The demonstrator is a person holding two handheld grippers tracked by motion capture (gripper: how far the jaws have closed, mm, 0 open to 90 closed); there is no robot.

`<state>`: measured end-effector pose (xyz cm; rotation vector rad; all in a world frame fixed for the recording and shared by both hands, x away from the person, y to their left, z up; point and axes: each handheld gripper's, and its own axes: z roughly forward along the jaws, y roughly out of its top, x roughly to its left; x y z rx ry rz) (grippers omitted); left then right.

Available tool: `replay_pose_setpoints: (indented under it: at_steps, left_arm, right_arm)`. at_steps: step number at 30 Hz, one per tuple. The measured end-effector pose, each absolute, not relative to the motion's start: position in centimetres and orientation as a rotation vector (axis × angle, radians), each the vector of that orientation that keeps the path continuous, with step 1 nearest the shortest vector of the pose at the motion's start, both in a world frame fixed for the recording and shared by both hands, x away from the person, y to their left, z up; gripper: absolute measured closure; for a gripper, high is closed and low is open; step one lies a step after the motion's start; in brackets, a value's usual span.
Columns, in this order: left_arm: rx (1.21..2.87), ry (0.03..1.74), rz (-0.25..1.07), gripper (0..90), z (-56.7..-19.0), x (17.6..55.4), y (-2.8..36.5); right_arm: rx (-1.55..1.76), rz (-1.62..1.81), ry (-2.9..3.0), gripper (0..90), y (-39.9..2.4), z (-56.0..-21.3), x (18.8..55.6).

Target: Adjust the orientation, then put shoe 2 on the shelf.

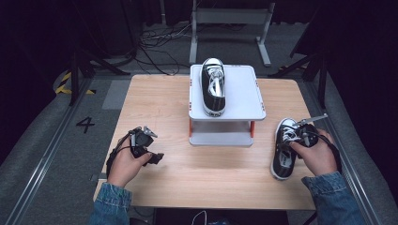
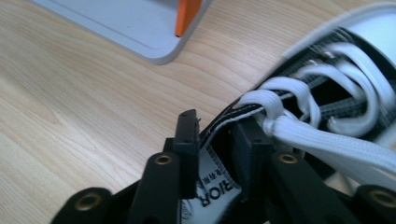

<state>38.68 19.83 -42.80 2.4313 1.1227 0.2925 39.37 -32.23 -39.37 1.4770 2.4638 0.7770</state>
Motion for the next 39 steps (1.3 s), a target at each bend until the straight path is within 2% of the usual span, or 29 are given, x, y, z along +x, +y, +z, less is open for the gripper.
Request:
replay_pose_setpoints:
  at_steps: [1, 2, 5, 11, 17, 21, 35, 39]
  left_arm:
    - [2.437, 1.112, 0.301, 23.8, -42.8, 38.7, 19.7]
    - [2.436, 1.11, 0.293, 23.8, -42.8, 38.7, 19.7]
    - [2.434, 1.11, 0.29, 23.8, -42.7, 38.8, 19.8]
    - [2.428, 1.112, 0.292, 23.7, -42.6, 38.9, 19.9]
    - [2.415, 1.124, 0.284, 23.6, -42.4, 39.0, 20.1]
    - [2.411, 1.12, 0.283, 23.5, -42.4, 39.0, 19.9]
    - [2.43, 1.193, 0.251, 23.4, -42.7, 37.8, 21.5]
    - [2.426, 1.221, 0.247, 23.1, -42.8, 37.4, 21.8]
  right_arm:
    - [1.472, 0.774, 2.456, 70.3, -32.0, -39.4, 39.4]
    - [1.488, 0.768, 2.446, 64.1, -31.8, -39.4, 39.3]
    - [1.493, 0.806, 2.481, 53.4, -31.3, -38.8, 38.7]
    - [1.426, 0.824, 2.504, 53.4, -32.1, -36.4, 37.7]
    - [1.392, 0.709, 2.479, 51.3, -33.9, -35.1, 39.0]
    - [1.356, 0.682, 2.525, 48.0, -34.1, -35.8, 39.9]
    - [1.263, 0.545, 2.624, 47.0, -34.1, -38.5, 41.7]
    - [1.246, 0.54, 2.652, 42.8, -33.9, -39.8, 42.7]
